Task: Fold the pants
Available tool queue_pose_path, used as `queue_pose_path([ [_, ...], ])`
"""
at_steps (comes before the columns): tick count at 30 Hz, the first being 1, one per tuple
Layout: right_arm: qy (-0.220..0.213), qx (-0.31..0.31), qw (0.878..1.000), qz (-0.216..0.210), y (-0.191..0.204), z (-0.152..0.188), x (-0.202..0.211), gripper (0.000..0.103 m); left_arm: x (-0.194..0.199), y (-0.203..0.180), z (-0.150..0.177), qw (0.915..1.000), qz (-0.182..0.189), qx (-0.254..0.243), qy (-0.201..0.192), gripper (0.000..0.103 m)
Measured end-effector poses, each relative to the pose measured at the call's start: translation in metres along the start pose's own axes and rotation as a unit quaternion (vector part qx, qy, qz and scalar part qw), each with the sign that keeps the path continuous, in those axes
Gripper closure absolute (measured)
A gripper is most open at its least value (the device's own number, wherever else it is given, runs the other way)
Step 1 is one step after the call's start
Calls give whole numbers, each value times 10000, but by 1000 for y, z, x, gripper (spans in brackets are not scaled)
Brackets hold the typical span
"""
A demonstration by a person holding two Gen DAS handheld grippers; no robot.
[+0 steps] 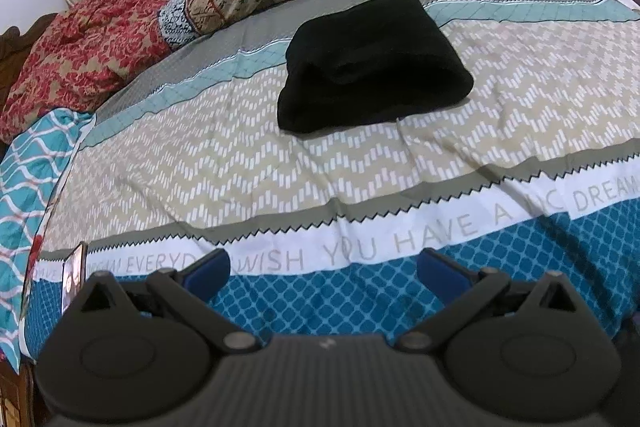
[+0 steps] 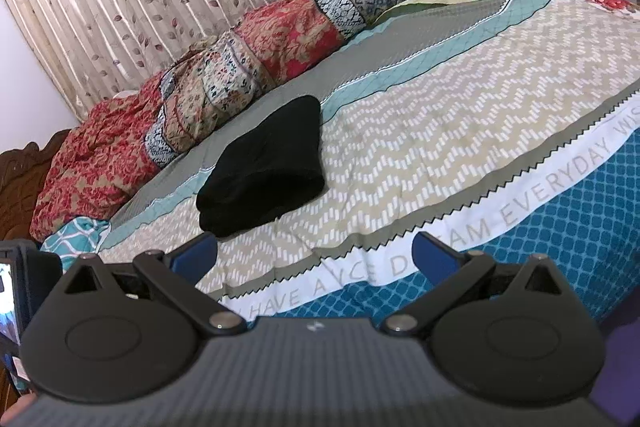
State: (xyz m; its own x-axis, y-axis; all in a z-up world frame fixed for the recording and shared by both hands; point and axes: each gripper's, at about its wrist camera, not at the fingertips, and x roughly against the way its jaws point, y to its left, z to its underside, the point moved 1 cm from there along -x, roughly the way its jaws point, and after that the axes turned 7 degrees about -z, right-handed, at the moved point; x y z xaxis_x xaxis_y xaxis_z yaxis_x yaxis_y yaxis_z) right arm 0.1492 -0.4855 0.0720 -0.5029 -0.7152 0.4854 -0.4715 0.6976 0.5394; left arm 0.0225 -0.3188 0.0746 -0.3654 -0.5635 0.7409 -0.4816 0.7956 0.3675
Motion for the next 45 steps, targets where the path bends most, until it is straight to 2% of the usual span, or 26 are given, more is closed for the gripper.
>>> queue_pose_path([
  [15, -565, 55, 9981, 218, -15, -25, 19, 0, 19, -4, -29, 9995, 101, 54, -293, 0],
  [24, -1039, 515, 9932, 3, 5, -51, 32, 0, 44, 12, -60, 9963, 151, 459, -705, 0],
  [45, -1096, 935, 9890, -332, 30, -60, 27, 0, 51, 33, -65, 9937, 126, 773, -804, 0],
])
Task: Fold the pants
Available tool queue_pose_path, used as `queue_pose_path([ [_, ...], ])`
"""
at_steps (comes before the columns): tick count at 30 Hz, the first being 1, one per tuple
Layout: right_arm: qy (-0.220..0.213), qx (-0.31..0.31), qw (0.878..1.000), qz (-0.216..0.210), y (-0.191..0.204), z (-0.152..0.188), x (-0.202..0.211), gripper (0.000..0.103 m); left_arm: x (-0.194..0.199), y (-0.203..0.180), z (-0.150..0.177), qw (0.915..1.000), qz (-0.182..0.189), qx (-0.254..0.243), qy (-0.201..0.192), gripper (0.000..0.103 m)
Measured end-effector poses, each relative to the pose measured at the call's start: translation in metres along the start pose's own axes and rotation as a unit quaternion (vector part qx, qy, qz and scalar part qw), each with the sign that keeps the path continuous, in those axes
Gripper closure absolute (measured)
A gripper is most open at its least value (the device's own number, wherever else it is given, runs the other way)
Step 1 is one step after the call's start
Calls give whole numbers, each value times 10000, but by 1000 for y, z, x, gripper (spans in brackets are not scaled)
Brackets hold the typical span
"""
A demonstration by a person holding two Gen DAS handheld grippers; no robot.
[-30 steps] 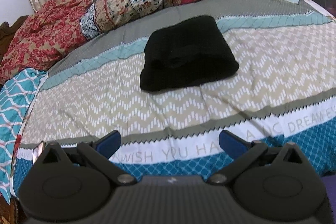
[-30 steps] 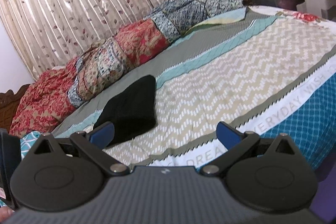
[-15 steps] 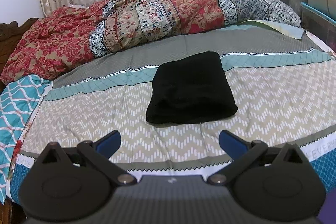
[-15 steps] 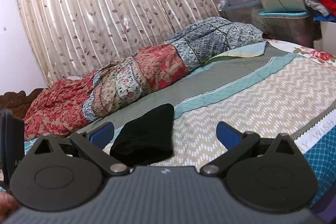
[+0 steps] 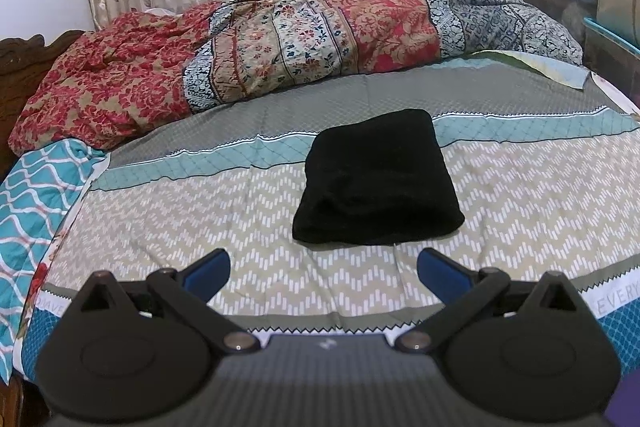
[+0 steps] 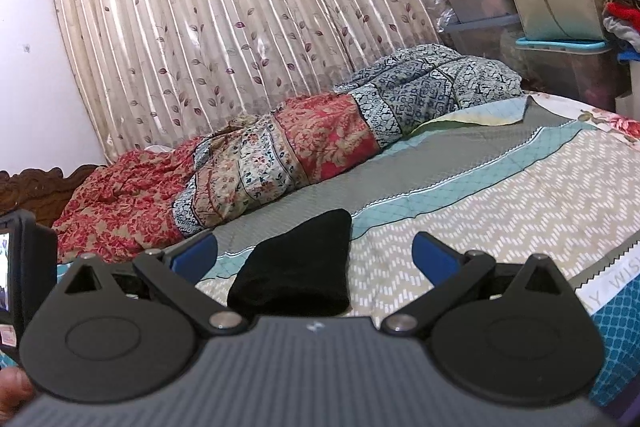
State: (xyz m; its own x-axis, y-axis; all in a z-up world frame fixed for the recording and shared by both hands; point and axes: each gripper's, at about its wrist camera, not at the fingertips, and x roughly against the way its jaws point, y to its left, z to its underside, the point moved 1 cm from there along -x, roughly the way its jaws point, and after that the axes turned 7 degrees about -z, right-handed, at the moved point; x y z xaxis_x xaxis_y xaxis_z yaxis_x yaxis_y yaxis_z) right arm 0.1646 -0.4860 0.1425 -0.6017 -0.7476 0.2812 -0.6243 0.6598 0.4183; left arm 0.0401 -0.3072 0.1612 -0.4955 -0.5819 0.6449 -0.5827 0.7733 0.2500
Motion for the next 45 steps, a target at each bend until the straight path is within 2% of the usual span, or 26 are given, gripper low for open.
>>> queue_pose_path([
  [11, 82, 29, 9999, -66, 3, 4, 0, 0, 0, 1, 1, 10000, -91, -22, -22, 0],
  [27, 56, 109, 9997, -200, 12, -5, -11, 0, 2, -2, -25, 9993, -221, 0, -303, 0],
  [38, 15, -10, 9998, -206, 12, -9, -16, 0, -5, -6, -33, 9996, -164, 151, -158, 0],
  [45, 19, 8, 9994, -350, 16, -13, -23, 0, -10, 3, -38, 9989, -296, 348, -71, 0],
])
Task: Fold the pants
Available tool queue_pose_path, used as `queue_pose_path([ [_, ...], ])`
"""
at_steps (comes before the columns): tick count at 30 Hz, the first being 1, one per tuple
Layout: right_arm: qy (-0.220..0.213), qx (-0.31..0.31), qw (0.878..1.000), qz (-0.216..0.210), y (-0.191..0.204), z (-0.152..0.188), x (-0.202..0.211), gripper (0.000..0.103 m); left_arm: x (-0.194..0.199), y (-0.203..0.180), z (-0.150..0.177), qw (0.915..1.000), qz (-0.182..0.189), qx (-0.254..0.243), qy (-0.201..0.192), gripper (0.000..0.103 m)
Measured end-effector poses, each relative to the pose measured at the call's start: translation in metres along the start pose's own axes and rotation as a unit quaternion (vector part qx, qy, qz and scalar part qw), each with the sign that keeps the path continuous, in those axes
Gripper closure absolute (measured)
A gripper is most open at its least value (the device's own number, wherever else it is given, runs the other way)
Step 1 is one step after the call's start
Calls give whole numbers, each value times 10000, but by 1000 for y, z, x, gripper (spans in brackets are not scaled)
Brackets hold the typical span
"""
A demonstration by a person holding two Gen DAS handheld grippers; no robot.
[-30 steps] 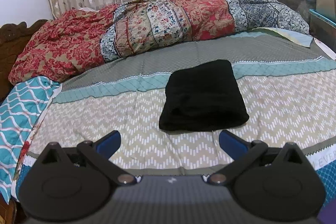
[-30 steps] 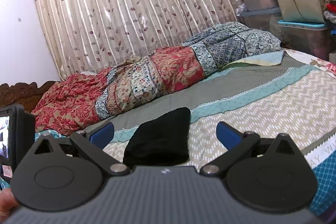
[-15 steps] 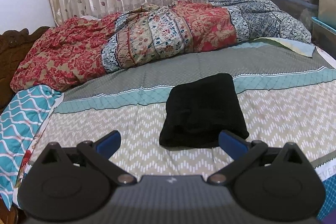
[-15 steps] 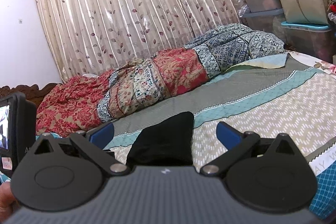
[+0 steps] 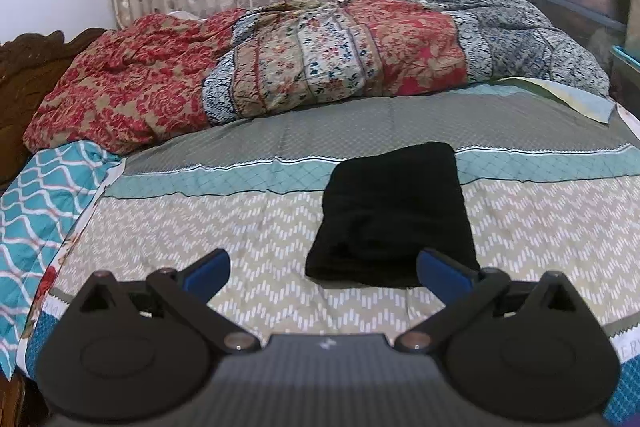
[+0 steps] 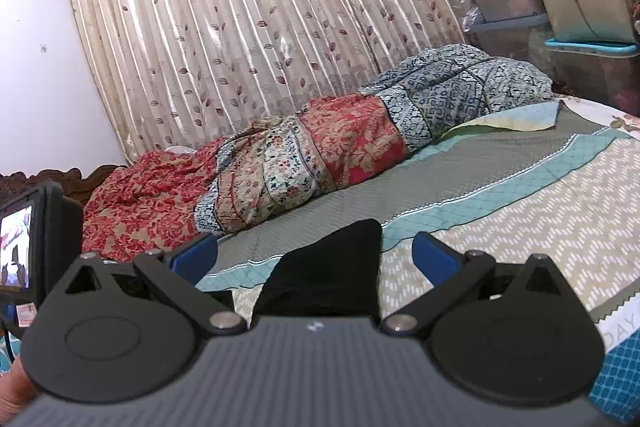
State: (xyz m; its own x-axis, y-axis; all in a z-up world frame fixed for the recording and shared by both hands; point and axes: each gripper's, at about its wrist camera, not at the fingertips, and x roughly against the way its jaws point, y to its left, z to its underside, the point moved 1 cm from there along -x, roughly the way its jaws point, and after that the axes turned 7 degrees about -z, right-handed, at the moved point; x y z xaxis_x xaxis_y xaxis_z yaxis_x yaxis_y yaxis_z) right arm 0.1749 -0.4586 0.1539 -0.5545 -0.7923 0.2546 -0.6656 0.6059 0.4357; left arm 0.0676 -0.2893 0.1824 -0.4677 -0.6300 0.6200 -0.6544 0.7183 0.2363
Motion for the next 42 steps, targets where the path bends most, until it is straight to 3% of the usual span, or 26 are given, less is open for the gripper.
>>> queue_pose_path([
  [23, -25, -148, 9998, -144, -9, -9, -17, 0, -9, -4, -24, 9998, -175, 64, 3, 0],
  [36, -81, -301, 9995, -4, -20, -11, -25, 0, -24, -21, -43, 9999, -110, -14, 19, 0],
  [42, -24, -329, 9994, 61, -24, -11, -33, 0, -29, -23, -48, 9999, 124, -49, 20, 0],
])
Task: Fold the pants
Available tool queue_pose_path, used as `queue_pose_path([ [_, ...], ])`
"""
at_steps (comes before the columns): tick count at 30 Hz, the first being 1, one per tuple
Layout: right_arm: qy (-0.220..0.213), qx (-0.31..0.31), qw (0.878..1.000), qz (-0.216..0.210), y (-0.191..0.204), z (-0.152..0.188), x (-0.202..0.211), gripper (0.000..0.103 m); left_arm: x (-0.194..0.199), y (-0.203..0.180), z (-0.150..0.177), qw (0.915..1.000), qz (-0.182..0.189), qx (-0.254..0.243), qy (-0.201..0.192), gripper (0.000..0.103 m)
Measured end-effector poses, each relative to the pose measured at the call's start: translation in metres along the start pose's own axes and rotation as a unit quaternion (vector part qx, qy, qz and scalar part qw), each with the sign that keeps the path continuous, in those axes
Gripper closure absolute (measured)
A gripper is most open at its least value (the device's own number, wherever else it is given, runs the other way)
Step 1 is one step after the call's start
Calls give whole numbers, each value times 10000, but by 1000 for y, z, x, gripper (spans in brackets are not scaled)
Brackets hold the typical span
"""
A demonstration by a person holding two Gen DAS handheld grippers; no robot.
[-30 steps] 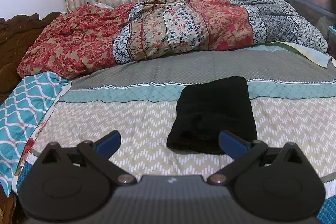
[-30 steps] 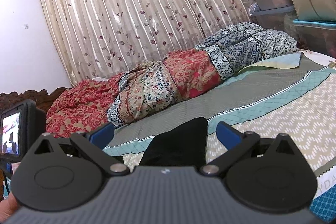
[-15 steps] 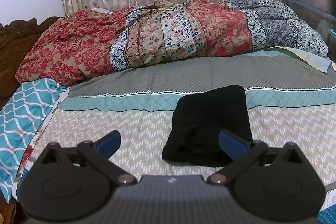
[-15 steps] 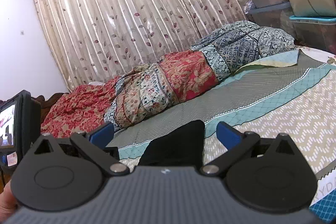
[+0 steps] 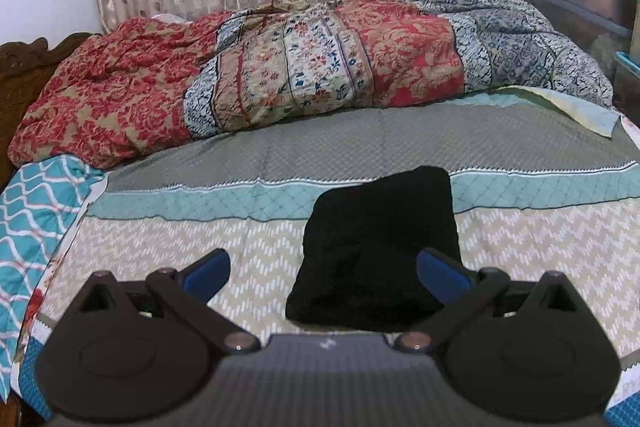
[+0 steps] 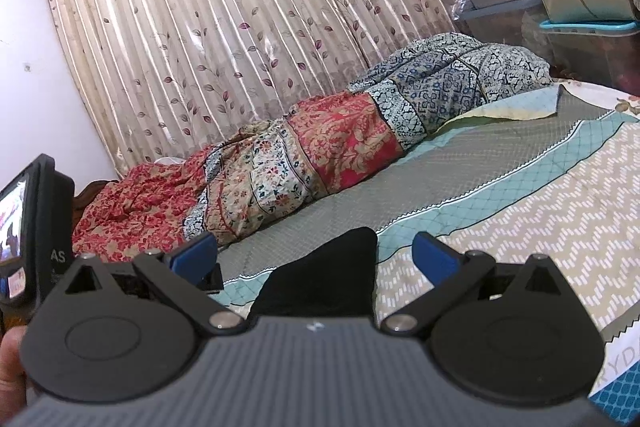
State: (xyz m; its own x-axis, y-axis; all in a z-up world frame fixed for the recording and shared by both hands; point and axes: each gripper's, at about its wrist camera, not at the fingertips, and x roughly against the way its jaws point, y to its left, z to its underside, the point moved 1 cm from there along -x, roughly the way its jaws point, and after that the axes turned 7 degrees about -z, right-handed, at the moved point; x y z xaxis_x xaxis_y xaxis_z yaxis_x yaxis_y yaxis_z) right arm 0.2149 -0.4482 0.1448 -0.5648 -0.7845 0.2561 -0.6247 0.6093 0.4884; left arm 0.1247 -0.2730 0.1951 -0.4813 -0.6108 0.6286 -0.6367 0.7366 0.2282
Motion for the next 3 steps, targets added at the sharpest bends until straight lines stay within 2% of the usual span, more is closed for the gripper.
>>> queue_pose_path([
  [3, -64, 6, 9999, -88, 1, 0, 1, 0, 0, 2, -2, 9999, 91, 25, -96, 0],
])
